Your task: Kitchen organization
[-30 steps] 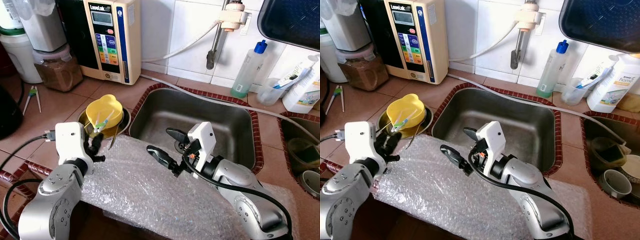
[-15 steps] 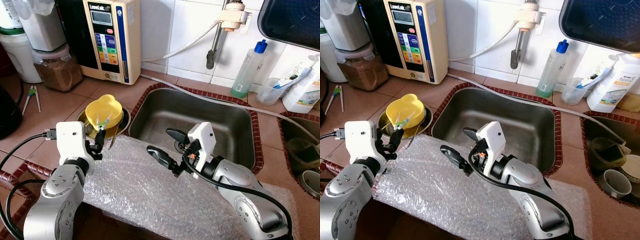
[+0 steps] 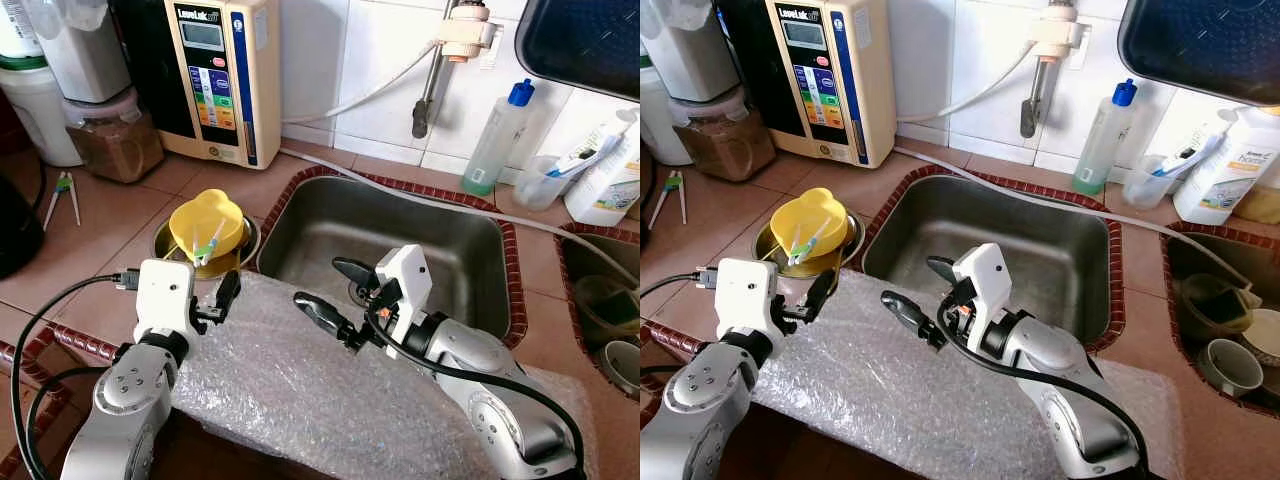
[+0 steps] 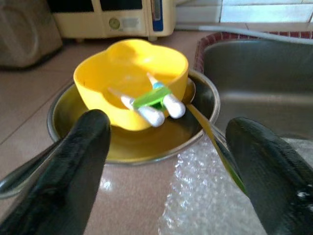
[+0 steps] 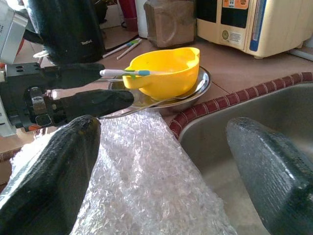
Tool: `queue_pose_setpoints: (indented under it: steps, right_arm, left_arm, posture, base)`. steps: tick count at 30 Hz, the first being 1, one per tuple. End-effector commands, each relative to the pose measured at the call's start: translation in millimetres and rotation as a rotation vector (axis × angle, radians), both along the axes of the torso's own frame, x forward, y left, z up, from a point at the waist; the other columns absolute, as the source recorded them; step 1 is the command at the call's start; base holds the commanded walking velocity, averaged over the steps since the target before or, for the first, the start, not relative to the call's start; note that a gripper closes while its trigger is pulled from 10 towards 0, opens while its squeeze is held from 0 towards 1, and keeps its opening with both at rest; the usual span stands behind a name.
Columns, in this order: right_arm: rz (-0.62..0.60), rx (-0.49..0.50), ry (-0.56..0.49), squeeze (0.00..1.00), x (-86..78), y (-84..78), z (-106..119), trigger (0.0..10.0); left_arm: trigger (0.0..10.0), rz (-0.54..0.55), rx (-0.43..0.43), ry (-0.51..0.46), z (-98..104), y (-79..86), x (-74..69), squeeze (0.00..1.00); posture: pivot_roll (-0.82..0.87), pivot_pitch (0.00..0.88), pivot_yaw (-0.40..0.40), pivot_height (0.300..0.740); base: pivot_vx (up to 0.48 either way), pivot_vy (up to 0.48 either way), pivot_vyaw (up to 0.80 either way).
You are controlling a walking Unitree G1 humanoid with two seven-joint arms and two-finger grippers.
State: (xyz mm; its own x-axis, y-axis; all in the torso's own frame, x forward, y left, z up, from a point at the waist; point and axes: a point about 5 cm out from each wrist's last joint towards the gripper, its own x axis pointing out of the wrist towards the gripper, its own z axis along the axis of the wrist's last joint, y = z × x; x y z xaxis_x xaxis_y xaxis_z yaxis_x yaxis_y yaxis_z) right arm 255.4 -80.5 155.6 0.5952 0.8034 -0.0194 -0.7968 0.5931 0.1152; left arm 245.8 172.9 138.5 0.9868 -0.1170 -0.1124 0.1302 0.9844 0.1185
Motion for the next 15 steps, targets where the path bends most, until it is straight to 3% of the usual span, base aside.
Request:
queue_pose_setpoints:
  steps: [1, 4, 5, 11, 12, 14, 15]
  right_arm:
    - [0.0, -0.007, 0.011, 0.0, 1.1, -1.9, -0.9, 10.0]
    - [-0.001, -0.008, 0.01, 0.0, 1.3, -1.9, -0.8, 10.0]
    - [-0.001, -0.008, 0.01, 0.0, 1.4, -1.9, -0.8, 10.0]
    - [-0.004, -0.008, 0.01, 0.0, 1.8, -2.3, -0.6, 10.0]
    - [-0.005, -0.007, 0.01, 0.0, 1.8, -2.3, -0.7, 10.0]
    - [-0.005, -0.007, 0.01, 0.0, 1.8, -2.3, -0.6, 10.0]
    - [-0.006, -0.007, 0.011, 0.0, 1.9, -2.4, -0.6, 10.0]
  left_arm:
    - [10.0, -0.017, 0.03, -0.018, 1.5, -1.7, 2.2, 1.0]
    - [10.0, -0.015, 0.052, -0.027, 2.2, -1.6, 4.3, 1.0]
    - [10.0, -0.016, 0.055, -0.026, 1.4, -1.3, 5.3, 0.0]
    - [10.0, -0.024, 0.061, -0.046, 0.2, 0.5, 15.4, 0.0]
    - [0.9, -0.026, 0.059, -0.05, 0.1, 0.4, 18.3, 0.0]
    - [0.9, -0.028, 0.058, -0.054, -0.1, 0.3, 19.9, 0.0]
    - [0.0, -0.048, 0.059, -0.061, -0.5, -1.3, 23.4, 0.0]
  posture:
    - [0.03, 0.037, -0.019, 0.74]
    - [0.03, 0.036, -0.019, 0.74]
    - [0.03, 0.034, -0.019, 0.74]
    - [0.03, 0.03, -0.019, 0.74]
    - [0.03, 0.029, -0.018, 0.74]
    - [0.03, 0.029, -0.017, 0.74]
    - [0.02, 0.028, -0.017, 0.74]
  base:
    - [0.0, 0.0, 0.0]
    - [0.0, 0.0, 0.0]
    - [0.0, 0.0, 0.0]
    - [0.0, 0.0, 0.0]
    - [0.0, 0.0, 0.0]
    - [0.0, 0.0, 0.0]
    - [0.0, 0.0, 0.0]
